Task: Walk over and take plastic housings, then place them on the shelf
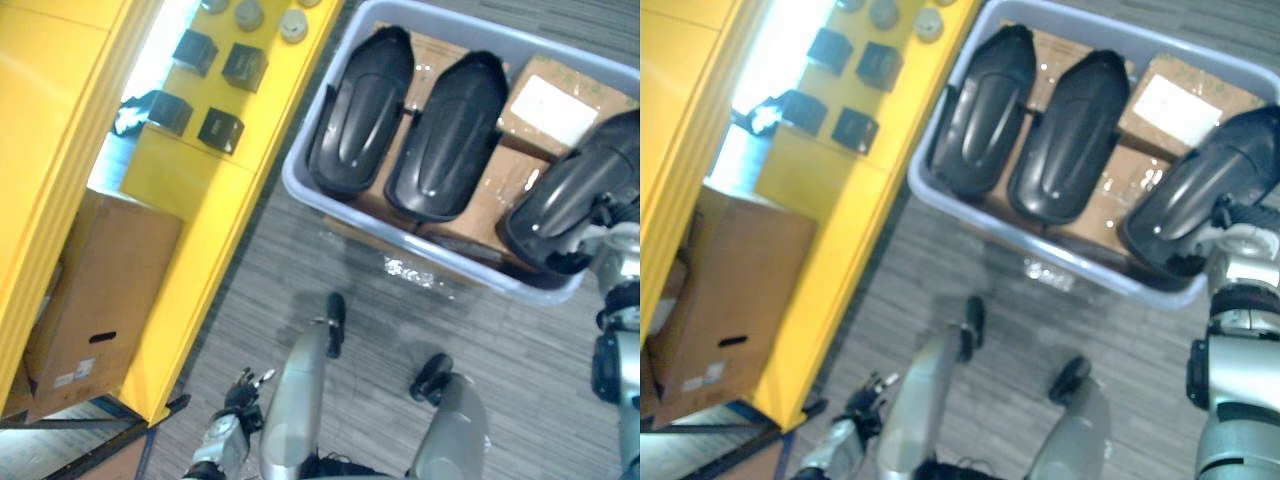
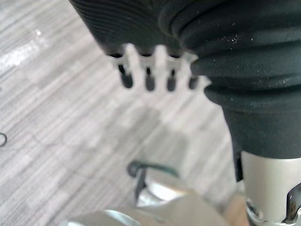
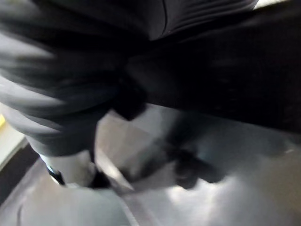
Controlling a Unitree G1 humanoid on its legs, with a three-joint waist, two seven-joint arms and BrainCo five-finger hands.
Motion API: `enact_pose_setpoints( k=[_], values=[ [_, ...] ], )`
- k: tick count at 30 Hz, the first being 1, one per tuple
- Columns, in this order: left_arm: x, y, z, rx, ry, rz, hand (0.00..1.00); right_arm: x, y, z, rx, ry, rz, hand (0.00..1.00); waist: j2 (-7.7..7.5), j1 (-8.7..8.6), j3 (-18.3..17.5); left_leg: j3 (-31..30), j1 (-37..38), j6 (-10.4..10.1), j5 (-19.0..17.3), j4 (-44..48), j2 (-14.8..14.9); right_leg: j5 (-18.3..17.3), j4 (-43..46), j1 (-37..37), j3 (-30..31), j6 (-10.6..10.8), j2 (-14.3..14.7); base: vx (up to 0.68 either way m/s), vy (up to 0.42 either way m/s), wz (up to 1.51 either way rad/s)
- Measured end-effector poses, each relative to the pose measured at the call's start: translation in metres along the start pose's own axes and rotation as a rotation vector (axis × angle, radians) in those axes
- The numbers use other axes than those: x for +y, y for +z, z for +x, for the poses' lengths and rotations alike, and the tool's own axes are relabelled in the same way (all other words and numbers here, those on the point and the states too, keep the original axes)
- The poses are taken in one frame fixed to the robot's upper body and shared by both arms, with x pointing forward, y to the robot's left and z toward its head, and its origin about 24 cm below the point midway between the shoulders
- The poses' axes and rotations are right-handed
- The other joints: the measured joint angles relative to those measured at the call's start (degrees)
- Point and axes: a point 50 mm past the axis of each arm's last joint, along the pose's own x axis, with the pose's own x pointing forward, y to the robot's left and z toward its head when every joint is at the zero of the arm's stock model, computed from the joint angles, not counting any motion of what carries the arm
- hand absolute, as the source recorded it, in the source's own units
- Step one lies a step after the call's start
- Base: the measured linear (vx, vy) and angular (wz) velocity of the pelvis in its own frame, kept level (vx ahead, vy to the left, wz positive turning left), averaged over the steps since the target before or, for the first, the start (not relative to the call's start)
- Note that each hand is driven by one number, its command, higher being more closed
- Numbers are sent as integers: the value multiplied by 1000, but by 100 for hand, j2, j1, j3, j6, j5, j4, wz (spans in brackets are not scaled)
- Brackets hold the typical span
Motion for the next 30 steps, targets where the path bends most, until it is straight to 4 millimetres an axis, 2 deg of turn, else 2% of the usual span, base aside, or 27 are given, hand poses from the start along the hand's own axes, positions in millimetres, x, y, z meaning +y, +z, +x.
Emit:
enact_pose_setpoints(
  k=[7,11,14,17,18,19,21,22,24,26,29,30],
  values=[
    [-2,-1,0,-4,-8,17,0,-1,-4,0,-6,-53,-96,100,51,1,-37,-21,90,-27,123,-120,-6,0,-17,47,-22,-2,17,0,-10,2],
    [-4,5,0,-51,-16,-12,0,5,-8,-3,-34,-109,-153,100,62,-33,-70,-61,215,-27,123,-160,-2,4,-105,240,-91,1,59,-2,-7,4],
    [-15,19,0,-128,-45,-84,0,12,-1,-9,-110,-130,-176,100,42,-67,-77,-107,311,-34,127,-186,33,30,-229,428,-148,11,132,5,-4,4],
    [-23,43,-5,-246,-79,-168,0,26,14,-21,-245,-126,-180,100,-162,-83,-80,-65,642,-80,167,-375,55,73,-440,717,-154,10,196,34,-21,-6],
    [-21,55,-8,-310,-76,-204,0,32,19,-27,-298,-113,-176,100,-322,-115,-84,-53,796,-106,193,-495,55,82,-538,847,-166,7,220,44,-35,-3],
    [-20,61,-10,-340,-74,-229,0,35,22,-31,-326,-112,-172,100,-406,-140,-81,-43,877,-118,206,-565,54,84,-592,917,-174,6,233,74,-58,-2],
    [-16,88,-21,-465,-87,-318,0,39,31,-45,-424,-115,-100,100,-699,-212,-60,-24,1239,-181,253,-847,69,172,-946,1288,-232,6,333,77,-42,-4],
    [-15,95,-24,-496,-95,-342,0,39,31,-48,-446,-121,-92,100,-764,-219,-62,-17,1350,-193,267,-929,69,199,-1057,1412,-255,12,368,113,-32,-3],
    [-13,124,-42,-631,-125,-382,0,40,28,-61,-508,-130,-74,100,-1006,-240,-97,11,1787,-239,307,-1243,62,323,-1500,1888,-330,31,452,126,-34,-1],
    [-10,144,-53,-720,-126,-397,0,48,20,-72,-537,-110,-72,100,-1176,-253,-205,53,2094,-261,321,-1472,53,412,-1822,2219,-352,59,558,131,-56,-5],
    [-9,168,-69,-834,-125,-395,0,58,9,-88,-572,-86,-76,100,-1366,-369,-539,34,2335,-292,340,-1746,-4,596,-2321,2587,-505,72,624,145,-37,8],
    [-13,174,-72,-863,-133,-373,0,60,10,-91,-587,-87,-83,100,-1384,-375,-595,75,2454,-292,341,-1828,-15,676,-2472,2715,-495,75,670,144,4,-11]
  ],
)
